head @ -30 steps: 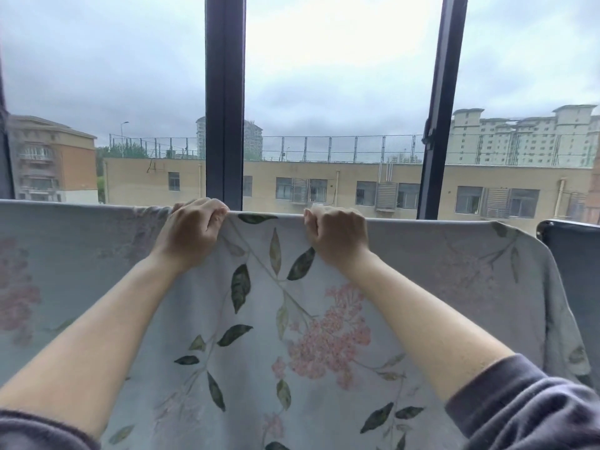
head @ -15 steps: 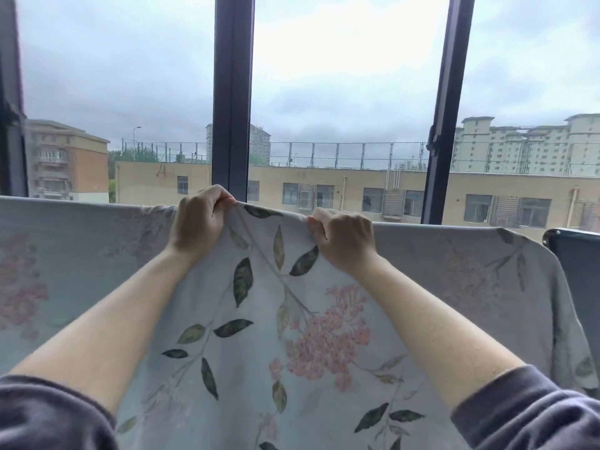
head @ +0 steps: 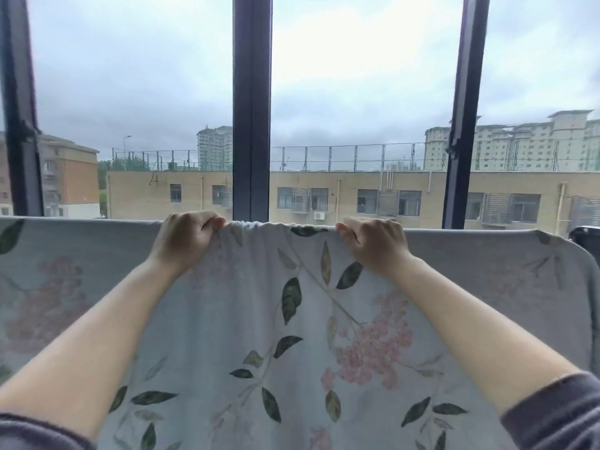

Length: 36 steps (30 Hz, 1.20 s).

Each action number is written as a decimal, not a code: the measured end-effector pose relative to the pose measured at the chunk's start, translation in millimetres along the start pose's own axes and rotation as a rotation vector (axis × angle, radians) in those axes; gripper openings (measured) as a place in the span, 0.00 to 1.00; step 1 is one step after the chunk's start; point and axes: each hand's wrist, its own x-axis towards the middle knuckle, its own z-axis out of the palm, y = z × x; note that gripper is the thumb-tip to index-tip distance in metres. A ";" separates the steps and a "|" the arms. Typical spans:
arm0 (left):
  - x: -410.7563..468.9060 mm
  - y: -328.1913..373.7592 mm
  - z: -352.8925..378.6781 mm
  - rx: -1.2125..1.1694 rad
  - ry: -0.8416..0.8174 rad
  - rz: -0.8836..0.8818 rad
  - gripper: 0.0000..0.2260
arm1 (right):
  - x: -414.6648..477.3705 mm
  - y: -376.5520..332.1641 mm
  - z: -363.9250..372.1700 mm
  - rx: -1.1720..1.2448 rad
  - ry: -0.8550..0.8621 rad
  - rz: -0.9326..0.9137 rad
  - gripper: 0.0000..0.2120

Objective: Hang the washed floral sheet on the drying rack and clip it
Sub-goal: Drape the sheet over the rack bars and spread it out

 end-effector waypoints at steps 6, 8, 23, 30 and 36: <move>9.1 1.5 7.6 0.051 0.090 0.067 0.11 | 25.1 -79.8 6.4 0.088 -0.038 -0.038 0.21; 9.9 -11.4 -1.3 0.061 0.165 0.036 0.12 | 23.9 -80.7 7.0 0.063 -0.009 -0.017 0.21; -8.0 -99.8 -55.9 0.297 0.062 -0.048 0.20 | 21.7 -81.7 7.7 -0.022 -0.007 0.141 0.24; -8.2 -105.6 -49.5 0.244 0.090 -0.013 0.18 | 44.3 -139.9 9.3 0.025 -0.112 0.030 0.23; -7.3 -115.8 -58.0 0.006 0.037 0.007 0.11 | 59.7 -188.2 26.6 0.005 -0.007 0.002 0.24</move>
